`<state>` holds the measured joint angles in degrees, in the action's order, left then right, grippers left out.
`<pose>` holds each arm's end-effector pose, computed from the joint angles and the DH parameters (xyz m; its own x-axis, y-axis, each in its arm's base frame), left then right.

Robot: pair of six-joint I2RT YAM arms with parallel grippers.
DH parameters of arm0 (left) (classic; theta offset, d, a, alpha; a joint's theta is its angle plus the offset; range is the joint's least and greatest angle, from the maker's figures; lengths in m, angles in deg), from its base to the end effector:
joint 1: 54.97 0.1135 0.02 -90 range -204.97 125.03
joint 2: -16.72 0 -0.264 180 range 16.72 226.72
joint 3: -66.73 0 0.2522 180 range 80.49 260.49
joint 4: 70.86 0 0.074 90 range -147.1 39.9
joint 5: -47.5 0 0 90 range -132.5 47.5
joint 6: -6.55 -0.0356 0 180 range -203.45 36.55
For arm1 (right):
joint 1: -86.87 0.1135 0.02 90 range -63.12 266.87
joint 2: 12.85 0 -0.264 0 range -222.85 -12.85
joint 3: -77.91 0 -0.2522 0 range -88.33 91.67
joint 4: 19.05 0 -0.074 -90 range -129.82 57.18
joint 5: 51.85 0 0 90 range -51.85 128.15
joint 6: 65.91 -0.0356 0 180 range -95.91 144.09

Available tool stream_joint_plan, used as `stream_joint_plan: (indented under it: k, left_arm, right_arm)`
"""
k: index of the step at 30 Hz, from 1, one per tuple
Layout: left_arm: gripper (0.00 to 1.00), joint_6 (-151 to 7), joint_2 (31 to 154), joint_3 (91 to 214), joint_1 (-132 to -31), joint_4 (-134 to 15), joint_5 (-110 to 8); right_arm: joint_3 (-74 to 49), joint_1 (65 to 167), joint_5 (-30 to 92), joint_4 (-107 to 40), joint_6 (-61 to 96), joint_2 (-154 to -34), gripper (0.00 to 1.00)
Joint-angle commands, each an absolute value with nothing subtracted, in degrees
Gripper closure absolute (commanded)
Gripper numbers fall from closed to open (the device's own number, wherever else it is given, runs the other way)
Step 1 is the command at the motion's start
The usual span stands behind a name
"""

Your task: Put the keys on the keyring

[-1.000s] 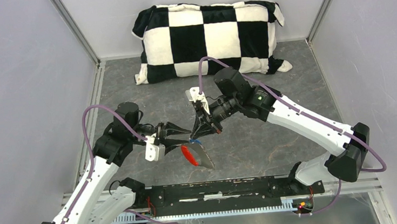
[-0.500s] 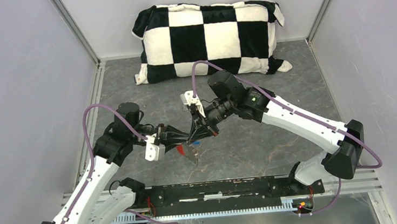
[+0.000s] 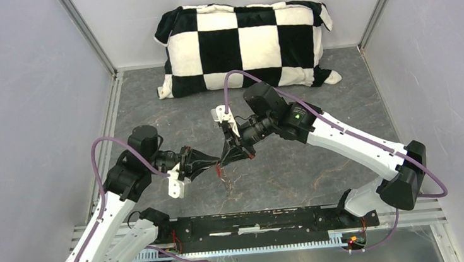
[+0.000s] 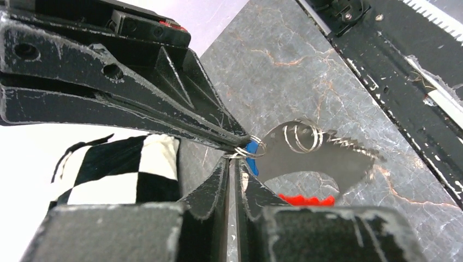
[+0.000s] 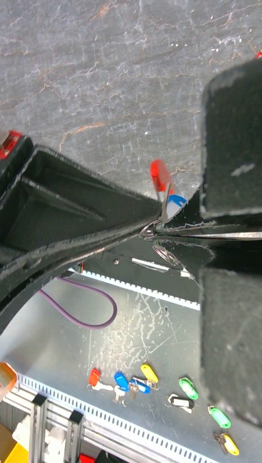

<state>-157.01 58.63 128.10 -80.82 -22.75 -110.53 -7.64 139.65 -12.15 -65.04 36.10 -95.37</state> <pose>0.1098 -0.0899 0.3320 0.7368 0.0417 -0.6748 0.6673 -0.2056 0.7158 0.1672 0.2654 0.3732 -0.1453 -0.4110 -0.9000 -0.9451 -0.2114 0.2491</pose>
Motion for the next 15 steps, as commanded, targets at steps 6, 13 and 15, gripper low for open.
stream_joint_plan:
  k: [6,13,15]
  left_arm:
    - [0.96,-169.15,54.89,125.81,-81.0,-24.34,-108.49]
    - [0.98,-176.68,51.44,121.85,-80.99,-24.4,-106.21]
    - [0.98,-177.9,50.55,121.08,-81.0,-24.35,-105.79]
  right_arm:
    - [-8.86,137.64,-8.09,-62.14,34.36,-92.78,1.0]
    - [-10.18,136.83,-7.35,-59.27,32.54,-91.77,1.0]
    - [-10.38,136.64,-7.5,-59.1,32.52,-91.65,1.0]
